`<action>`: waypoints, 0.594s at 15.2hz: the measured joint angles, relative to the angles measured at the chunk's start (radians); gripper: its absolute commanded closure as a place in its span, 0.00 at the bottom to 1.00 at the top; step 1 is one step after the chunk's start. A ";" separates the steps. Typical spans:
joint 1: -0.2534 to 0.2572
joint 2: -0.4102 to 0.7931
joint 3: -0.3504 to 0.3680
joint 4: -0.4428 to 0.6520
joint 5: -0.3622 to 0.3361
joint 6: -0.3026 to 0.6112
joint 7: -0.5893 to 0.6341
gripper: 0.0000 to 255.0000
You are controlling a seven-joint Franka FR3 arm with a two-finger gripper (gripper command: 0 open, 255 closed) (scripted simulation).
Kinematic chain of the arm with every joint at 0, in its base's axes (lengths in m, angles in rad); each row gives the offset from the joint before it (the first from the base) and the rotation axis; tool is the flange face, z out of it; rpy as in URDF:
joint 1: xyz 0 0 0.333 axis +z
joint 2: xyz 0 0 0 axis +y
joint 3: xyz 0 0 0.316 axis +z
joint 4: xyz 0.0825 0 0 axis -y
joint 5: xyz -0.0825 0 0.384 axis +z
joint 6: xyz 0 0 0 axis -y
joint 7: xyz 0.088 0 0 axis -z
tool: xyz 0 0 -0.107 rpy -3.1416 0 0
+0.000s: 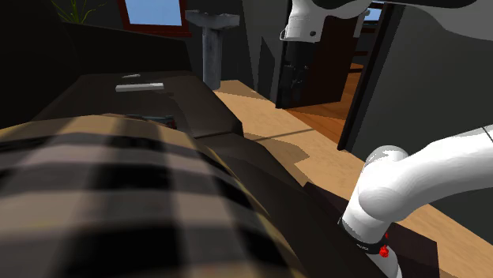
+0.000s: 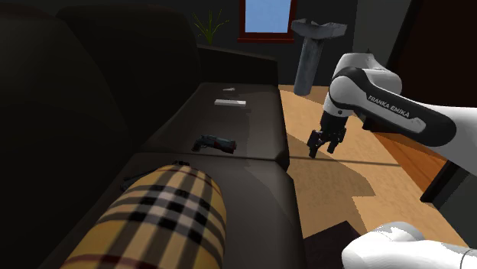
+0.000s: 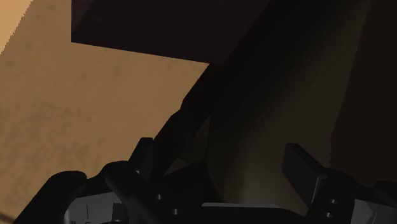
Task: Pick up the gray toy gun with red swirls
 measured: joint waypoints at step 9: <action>0.068 0.188 0.062 0.085 0.015 0.161 -0.044 0.00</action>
